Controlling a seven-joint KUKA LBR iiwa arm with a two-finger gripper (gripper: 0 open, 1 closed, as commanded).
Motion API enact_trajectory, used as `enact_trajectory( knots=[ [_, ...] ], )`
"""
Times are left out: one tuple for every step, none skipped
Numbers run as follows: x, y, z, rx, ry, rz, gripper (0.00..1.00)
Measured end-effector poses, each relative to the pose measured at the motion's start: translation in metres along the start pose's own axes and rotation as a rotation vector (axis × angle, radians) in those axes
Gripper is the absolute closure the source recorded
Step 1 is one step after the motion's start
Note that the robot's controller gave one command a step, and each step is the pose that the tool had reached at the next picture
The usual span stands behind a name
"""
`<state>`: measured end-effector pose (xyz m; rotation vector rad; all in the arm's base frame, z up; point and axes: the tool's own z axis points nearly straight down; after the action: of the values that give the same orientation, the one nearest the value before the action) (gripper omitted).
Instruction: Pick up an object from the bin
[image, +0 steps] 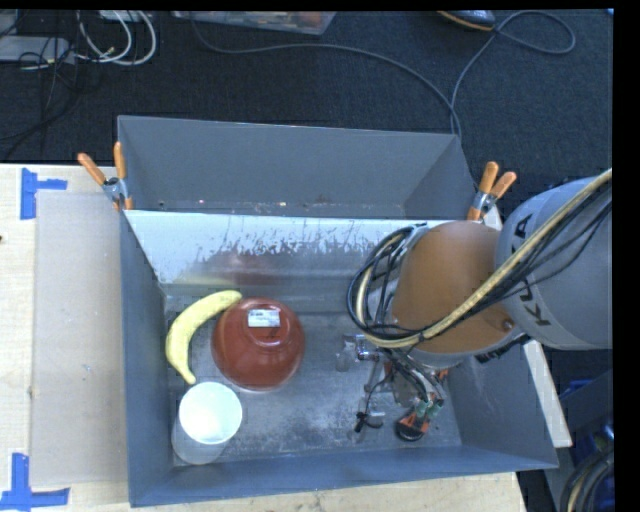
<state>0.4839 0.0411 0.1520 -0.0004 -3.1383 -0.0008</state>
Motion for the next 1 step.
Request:
enact_trajectory(
  knots=[
    [0.0000,0.0000,0.0000,0.000,0.000,0.001,0.00]
  ],
)
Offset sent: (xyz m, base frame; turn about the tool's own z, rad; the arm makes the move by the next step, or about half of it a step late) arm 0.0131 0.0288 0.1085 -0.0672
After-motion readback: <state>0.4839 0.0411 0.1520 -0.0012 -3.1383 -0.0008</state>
